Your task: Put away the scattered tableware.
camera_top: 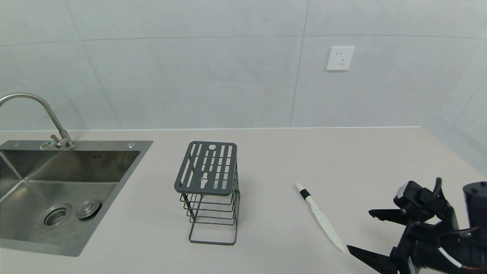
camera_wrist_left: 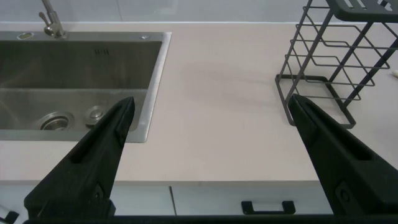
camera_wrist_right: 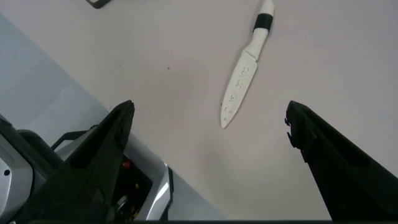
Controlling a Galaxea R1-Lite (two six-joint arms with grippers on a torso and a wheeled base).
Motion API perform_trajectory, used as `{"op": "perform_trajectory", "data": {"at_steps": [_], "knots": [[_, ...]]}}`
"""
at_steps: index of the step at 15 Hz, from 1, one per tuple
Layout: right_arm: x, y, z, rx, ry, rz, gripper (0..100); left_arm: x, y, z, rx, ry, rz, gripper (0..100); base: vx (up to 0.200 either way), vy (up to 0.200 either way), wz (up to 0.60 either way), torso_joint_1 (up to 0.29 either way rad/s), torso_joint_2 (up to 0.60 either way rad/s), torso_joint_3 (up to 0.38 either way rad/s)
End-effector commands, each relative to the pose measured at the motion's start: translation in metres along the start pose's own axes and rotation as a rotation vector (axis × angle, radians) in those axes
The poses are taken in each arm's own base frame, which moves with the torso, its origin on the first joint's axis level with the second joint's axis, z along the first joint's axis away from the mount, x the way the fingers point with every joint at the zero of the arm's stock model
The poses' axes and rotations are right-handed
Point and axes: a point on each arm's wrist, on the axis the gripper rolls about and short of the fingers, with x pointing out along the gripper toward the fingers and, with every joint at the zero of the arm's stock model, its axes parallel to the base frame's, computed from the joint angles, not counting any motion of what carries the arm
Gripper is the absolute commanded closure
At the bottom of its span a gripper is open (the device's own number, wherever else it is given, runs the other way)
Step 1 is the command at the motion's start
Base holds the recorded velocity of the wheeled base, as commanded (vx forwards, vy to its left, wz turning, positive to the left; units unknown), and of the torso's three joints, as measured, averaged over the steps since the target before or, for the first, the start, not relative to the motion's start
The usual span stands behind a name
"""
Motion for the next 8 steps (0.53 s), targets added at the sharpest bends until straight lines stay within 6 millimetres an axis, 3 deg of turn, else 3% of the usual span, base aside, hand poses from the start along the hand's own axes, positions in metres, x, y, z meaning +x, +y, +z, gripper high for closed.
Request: {"op": "perform_trajectory", "data": {"at_steps": [1, 5, 8], "knots": [[0.009, -0.002, 0.001, 0.008, 0.030, 0.004, 0, 0.000, 0.000, 0.000, -0.001, 0.001, 0.000, 0, 0.000, 0.000, 0.00, 0.000, 0.00, 0.000], [0.036, -0.013, 0.019, 0.021, 0.042, -0.002, 0, 0.000, 0.000, 0.000, -0.001, 0.001, 0.000, 0, 0.000, 0.000, 0.00, 0.000, 0.00, 0.000], [0.057, -0.019, 0.022, 0.049, 0.085, -0.027, 0, 0.000, 0.000, 0.000, -0.001, 0.001, 0.000, 0, 0.000, 0.000, 0.00, 0.000, 0.00, 0.000]]}}
